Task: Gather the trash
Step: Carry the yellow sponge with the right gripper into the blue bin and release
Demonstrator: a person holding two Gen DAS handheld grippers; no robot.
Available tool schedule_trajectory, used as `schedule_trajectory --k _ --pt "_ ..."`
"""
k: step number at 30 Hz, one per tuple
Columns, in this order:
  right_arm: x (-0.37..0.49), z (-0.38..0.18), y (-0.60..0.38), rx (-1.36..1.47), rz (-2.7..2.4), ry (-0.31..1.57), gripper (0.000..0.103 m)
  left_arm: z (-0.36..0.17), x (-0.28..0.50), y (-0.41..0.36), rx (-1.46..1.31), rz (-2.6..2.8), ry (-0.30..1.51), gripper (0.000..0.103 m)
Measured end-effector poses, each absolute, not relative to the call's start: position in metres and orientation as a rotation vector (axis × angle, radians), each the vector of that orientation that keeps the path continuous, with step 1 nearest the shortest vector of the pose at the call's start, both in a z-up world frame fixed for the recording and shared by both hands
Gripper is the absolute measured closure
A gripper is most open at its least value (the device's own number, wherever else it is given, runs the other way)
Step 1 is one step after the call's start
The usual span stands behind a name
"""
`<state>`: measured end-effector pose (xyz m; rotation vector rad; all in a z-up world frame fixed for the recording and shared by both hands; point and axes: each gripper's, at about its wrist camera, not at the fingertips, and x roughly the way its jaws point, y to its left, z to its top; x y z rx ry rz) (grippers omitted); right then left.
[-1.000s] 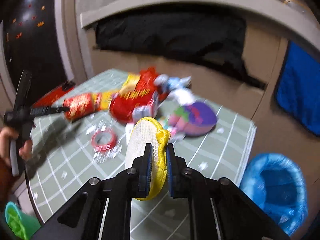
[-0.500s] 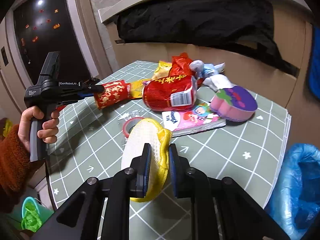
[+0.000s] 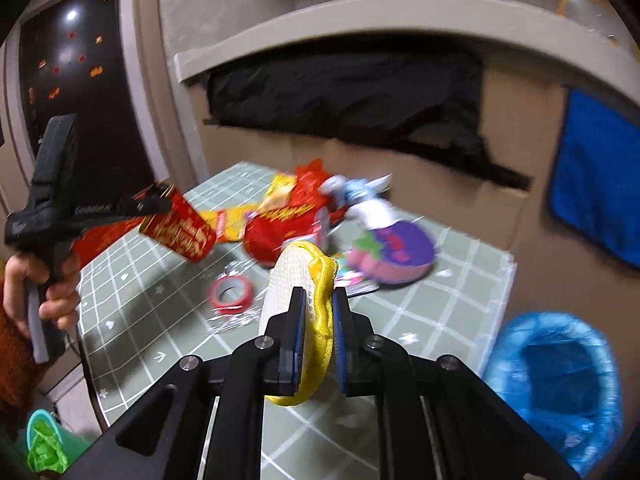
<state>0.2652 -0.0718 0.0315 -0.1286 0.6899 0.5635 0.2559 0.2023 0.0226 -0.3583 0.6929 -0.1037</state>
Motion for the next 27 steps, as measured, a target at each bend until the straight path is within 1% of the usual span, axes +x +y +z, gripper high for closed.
schedule_trajectory --k 5,10,14,20,27 --pt "0.26 0.053 -0.129 -0.098 0.463 0.646 0.092 0.05 0.251 0.122 -0.274 -0.213 0.653 0.1" --pt "0.249 0.066 -0.181 -0.125 0.366 0.594 0.092 0.063 0.264 0.048 -0.222 -0.314 0.664 0.1" --pt "0.246 0.068 -0.231 -0.108 0.272 0.592 0.092 0.069 0.275 -0.02 -0.175 -0.404 0.686 0.1" --pt "0.253 0.057 -0.299 -0.049 0.163 0.611 0.092 0.054 0.291 -0.106 -0.115 -0.514 0.742 0.1" --pt "0.271 0.038 -0.332 -0.01 0.098 0.651 0.092 0.022 0.311 -0.149 -0.093 -0.563 0.805 0.1"
